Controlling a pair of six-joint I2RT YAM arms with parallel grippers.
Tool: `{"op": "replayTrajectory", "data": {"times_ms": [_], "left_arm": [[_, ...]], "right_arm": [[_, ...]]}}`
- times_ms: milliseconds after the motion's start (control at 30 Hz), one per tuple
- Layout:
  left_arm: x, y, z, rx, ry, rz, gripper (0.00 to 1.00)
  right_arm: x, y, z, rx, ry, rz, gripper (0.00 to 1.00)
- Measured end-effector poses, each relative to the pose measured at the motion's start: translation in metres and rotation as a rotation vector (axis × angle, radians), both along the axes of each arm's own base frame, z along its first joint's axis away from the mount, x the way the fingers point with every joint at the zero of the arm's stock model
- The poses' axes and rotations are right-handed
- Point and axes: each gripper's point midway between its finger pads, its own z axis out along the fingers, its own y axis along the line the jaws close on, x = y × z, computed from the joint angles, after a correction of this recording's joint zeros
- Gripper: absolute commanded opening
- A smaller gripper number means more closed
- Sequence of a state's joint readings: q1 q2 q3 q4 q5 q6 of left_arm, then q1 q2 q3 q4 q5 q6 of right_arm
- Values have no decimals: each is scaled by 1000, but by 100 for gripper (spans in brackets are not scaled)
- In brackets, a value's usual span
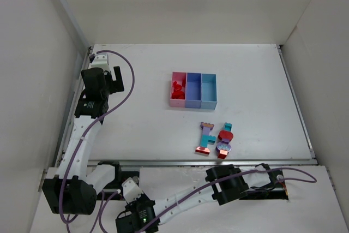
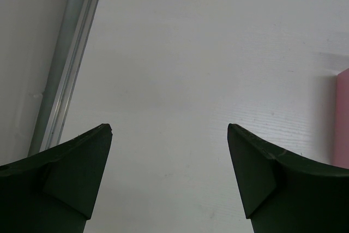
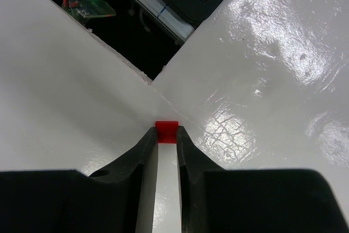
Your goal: Sort the legos into containers by color
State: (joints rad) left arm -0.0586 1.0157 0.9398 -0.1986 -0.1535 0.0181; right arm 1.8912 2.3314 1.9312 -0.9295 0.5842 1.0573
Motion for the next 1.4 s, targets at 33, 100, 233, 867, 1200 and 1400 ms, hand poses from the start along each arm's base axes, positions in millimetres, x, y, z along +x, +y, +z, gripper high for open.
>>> {"op": "replayTrajectory", "data": {"times_ms": [33,100,233,867,1200,1400], "left_arm": [[0,0,0,0,0,0,85],[0,0,0,0,0,0,85],[0,0,0,0,0,0,85],[-2,0,-7,1,14,0,85],[-2,0,-6,1,13,0,85],[-2,0,-6,1,12,0,85]], "right_arm": [[1,-1,0,-4,-3,-2,0],[2,-2,1,-6,-7,-6,0],[4,-3,2,-10,-17,-11,0],[6,-3,5,-4,-29,-18,0],[4,-2,5,-1,-17,-14,19],[2,-3,2,1,-3,-10,19]]}}
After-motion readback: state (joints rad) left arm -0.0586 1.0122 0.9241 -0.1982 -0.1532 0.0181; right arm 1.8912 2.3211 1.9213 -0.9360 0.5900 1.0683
